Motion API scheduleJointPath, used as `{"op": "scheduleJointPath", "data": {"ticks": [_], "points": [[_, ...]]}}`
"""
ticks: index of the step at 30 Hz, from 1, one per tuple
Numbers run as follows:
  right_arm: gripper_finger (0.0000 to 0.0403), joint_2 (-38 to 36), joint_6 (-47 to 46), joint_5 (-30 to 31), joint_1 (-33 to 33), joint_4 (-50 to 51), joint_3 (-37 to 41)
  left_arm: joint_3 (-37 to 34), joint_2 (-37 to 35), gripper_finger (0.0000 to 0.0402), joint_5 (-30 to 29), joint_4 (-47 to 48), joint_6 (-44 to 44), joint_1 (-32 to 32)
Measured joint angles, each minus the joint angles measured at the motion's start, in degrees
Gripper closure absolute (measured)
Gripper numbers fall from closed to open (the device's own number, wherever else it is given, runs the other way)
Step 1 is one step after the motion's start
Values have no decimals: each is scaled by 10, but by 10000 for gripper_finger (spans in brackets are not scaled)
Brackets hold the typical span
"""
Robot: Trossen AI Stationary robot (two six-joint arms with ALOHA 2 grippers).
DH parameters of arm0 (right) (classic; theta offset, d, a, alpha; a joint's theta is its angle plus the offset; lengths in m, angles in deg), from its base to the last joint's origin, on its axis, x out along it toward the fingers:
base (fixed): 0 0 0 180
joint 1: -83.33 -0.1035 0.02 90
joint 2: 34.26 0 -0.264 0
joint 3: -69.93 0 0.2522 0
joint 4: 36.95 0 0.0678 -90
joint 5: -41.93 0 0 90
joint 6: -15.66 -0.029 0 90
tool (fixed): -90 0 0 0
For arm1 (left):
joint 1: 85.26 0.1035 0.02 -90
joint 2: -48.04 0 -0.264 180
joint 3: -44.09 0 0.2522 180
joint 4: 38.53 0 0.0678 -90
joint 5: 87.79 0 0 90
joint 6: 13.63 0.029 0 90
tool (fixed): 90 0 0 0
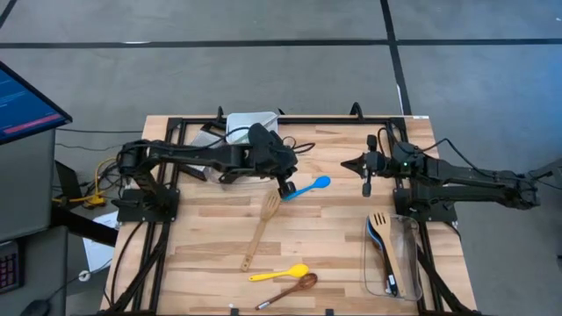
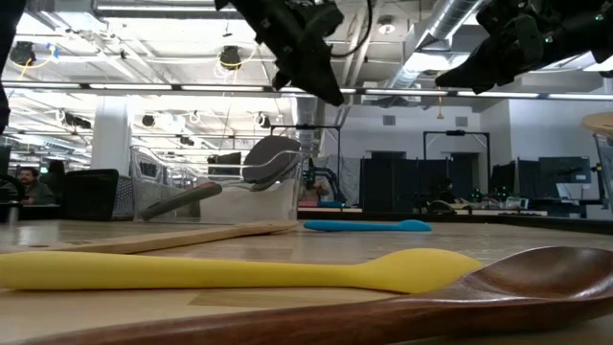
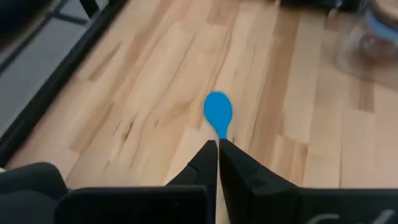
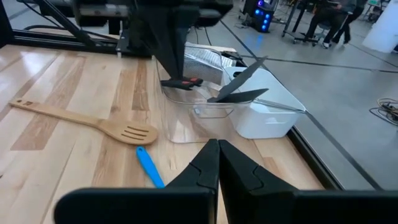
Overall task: Pick & Place Kitchen Items
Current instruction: Put the blue spoon into the bottom transparent bin
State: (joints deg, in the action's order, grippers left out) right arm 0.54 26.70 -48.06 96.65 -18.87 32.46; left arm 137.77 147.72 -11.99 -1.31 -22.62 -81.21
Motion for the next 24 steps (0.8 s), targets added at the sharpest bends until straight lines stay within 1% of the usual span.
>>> {"op": "scheduleJointPath", "data": {"ticks": [6,11,15,21,24], "points": [[402,0,0,0,0,0,0,4,34,399,50,0,1,21],[402,0,0,0,0,0,0,15,75,399,76,-1,-3,32],[402,0,0,0,0,0,0,63,109,399,101,0,15,32],[402,0,0,0,-1,0,0,155,156,399,101,54,57,37],[402,0,0,0,-1,0,0,180,174,399,101,64,58,47]]}}
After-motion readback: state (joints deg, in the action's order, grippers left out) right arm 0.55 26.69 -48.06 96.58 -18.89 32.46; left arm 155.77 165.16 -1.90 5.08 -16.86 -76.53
